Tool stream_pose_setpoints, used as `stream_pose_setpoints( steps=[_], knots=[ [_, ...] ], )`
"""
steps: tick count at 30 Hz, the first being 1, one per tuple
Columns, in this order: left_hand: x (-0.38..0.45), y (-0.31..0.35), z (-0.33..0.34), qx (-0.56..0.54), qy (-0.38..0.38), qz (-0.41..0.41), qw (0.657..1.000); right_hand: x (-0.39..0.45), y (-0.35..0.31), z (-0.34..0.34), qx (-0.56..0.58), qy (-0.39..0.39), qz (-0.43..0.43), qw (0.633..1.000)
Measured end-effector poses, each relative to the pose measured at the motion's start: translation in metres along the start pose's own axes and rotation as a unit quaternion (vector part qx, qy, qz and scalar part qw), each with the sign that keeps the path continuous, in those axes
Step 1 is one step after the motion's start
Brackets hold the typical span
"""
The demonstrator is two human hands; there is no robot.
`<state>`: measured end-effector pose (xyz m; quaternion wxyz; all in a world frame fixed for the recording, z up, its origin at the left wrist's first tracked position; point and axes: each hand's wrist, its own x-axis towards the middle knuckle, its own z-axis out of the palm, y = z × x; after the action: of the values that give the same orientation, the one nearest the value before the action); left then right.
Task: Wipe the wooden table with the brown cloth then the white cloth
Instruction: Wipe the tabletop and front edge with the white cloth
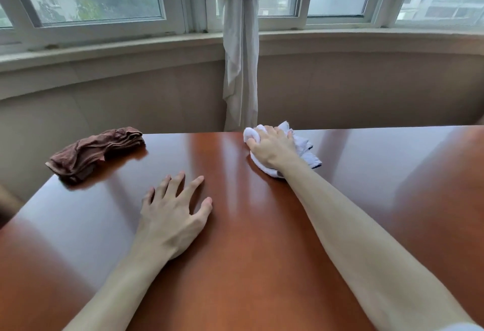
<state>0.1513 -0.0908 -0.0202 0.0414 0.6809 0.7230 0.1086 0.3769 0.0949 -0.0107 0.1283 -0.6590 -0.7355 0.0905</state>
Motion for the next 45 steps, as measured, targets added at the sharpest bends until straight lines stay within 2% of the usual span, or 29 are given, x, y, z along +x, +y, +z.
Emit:
stream_pose_setpoints(
  steps=[5,9,13,16,18,20,22,24,26,28,32,34,36,38,40,43,45],
  knots=[
    [-0.002,0.003,-0.003,0.009,-0.022,0.004,1.0,-0.138,-0.005,-0.008,0.006,-0.013,-0.044,0.999],
    [-0.018,0.023,-0.018,0.086,-0.005,-0.009,0.996,-0.281,-0.016,-0.022,0.014,-0.022,-0.08,0.996],
    [-0.063,0.048,-0.029,0.015,-0.051,0.044,0.998,-0.397,-0.016,-0.033,0.025,-0.048,-0.134,0.99],
    [-0.118,0.039,-0.032,-0.016,-0.069,0.092,0.993,-0.379,0.002,-0.039,0.008,-0.021,-0.088,0.996],
    [-0.152,0.027,-0.032,-0.014,-0.066,0.084,0.994,-0.337,0.003,-0.043,-0.006,0.0,0.017,1.0],
    [-0.187,0.012,-0.036,0.006,-0.054,0.07,0.996,-0.315,-0.024,-0.035,-0.006,0.0,0.063,0.998],
    [-0.215,-0.002,-0.039,0.003,-0.026,0.062,0.998,-0.323,-0.072,-0.017,-0.004,0.002,-0.002,1.0],
    [-0.237,-0.016,-0.043,-0.017,-0.013,0.055,0.998,-0.365,-0.117,-0.004,0.014,-0.028,-0.131,0.991],
    [-0.257,-0.027,-0.043,-0.037,-0.007,0.055,0.998,-0.405,-0.121,-0.005,0.036,-0.055,-0.206,0.976],
    [-0.272,-0.034,-0.041,-0.05,0.001,0.063,0.997,-0.4,-0.086,-0.014,0.032,-0.034,-0.188,0.981],
    [-0.281,-0.034,-0.037,-0.053,0.02,0.061,0.997,-0.361,-0.011,-0.038,-0.006,0.02,0.015,1.0],
    [-0.279,-0.03,-0.041,-0.057,0.03,0.059,0.996,-0.381,-0.023,-0.03,0.001,0.033,-0.003,0.999],
    [-0.278,-0.02,-0.044,-0.069,0.037,0.072,0.994,-0.427,-0.044,-0.023,0.014,0.012,-0.096,0.995],
    [-0.276,-0.001,-0.044,-0.096,0.025,0.093,0.991,-0.458,-0.04,-0.026,0.021,0.0,-0.136,0.991],
    [-0.273,0.021,-0.036,-0.096,0.009,0.115,0.989,-0.444,-0.006,-0.038,0.017,0.023,-0.087,0.996],
    [-0.275,0.038,-0.024,-0.068,0.004,0.127,0.989,-0.417,0.04,-0.055,-0.008,0.04,0.062,0.997],
    [-0.274,0.038,-0.022,-0.058,0.01,0.121,0.991,-0.422,0.028,-0.046,-0.019,0.048,0.079,0.996]
  ],
)
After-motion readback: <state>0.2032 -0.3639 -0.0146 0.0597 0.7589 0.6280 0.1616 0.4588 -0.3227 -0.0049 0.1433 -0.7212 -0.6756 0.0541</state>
